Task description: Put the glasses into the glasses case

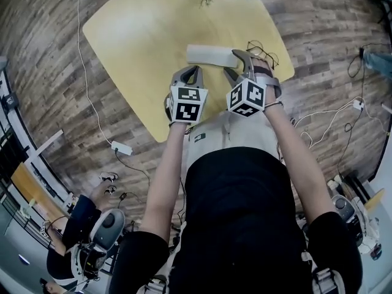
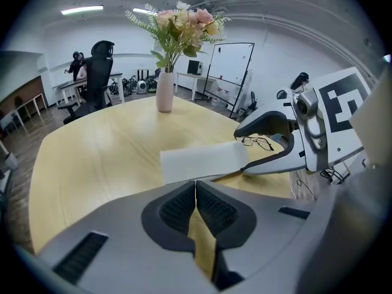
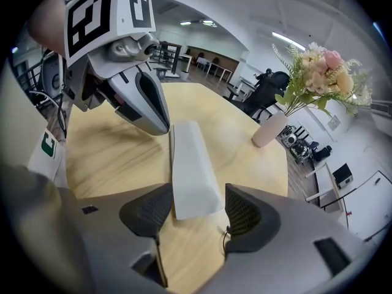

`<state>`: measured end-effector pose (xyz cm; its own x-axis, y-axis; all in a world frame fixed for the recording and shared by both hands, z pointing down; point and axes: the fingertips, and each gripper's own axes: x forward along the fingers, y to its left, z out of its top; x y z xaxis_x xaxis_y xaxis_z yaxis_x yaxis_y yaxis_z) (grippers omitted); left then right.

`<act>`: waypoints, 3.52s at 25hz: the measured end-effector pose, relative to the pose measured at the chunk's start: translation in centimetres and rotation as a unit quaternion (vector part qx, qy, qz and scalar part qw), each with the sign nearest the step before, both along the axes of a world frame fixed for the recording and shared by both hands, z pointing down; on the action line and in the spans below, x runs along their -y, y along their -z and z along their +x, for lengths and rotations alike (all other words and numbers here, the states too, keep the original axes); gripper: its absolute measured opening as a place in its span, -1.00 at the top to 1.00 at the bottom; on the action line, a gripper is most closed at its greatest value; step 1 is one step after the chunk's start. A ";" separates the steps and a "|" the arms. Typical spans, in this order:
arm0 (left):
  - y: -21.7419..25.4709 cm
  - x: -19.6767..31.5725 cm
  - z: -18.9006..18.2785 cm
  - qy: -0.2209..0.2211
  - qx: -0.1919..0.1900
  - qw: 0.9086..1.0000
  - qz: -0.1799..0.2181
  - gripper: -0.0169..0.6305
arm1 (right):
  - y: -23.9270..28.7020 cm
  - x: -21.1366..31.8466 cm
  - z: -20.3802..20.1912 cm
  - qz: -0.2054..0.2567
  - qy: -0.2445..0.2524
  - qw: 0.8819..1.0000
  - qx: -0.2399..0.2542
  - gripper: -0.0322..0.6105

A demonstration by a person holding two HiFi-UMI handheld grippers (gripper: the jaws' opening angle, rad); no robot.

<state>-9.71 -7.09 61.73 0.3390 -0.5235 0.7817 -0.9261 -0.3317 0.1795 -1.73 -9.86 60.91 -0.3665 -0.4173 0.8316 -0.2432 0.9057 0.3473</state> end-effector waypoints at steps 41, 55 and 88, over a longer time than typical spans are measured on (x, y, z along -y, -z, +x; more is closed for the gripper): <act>-2.1 0.8 0.4 -0.003 -0.008 1.000 -0.018 0.87 | -0.9 0.0 0.4 -0.055 0.028 0.998 -0.009 0.11; -2.1 0.8 0.3 0.003 -0.009 1.000 -0.015 0.87 | -0.7 0.1 0.3 -0.077 0.022 0.997 0.004 0.11; 2.4 -0.7 1.2 -0.014 -0.007 1.000 0.007 0.87 | 3.8 2.1 1.0 -0.035 -0.025 0.998 0.043 0.42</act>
<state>-8.48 -6.36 59.28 0.3648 -0.5245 0.7693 -0.9138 -0.3601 0.1877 -0.72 -11.92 57.12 -0.4187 -0.3787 0.8254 -0.3150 0.9130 0.2591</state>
